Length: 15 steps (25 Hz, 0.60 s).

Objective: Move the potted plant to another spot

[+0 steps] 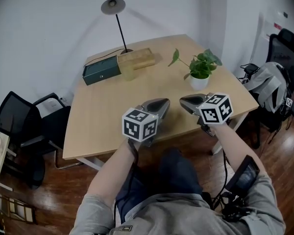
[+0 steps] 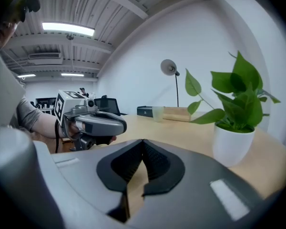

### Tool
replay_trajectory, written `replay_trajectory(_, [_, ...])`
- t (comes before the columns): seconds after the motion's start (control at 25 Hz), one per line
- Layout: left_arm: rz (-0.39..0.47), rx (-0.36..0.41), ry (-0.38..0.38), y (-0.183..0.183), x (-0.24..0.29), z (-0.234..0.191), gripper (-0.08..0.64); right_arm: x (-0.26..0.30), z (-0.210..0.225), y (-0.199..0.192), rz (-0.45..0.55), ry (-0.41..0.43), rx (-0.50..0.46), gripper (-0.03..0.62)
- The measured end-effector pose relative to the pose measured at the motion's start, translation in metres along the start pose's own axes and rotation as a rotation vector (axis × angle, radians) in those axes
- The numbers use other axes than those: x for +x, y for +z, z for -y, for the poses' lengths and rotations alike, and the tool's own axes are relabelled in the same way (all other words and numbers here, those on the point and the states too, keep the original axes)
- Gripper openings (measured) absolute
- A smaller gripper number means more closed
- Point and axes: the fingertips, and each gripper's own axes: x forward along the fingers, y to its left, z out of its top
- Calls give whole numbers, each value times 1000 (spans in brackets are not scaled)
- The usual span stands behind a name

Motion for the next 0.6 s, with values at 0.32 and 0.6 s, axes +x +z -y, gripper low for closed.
replay_trajectory(0.32, [-8,-19,51,-12,-42,-7,5,25,-53,1,-25,93,-38,8])
replay_trajectory(0.6, [-4,-41,126,-23,-87,-17,5,41,-98,-1,-37,177,-59,6])
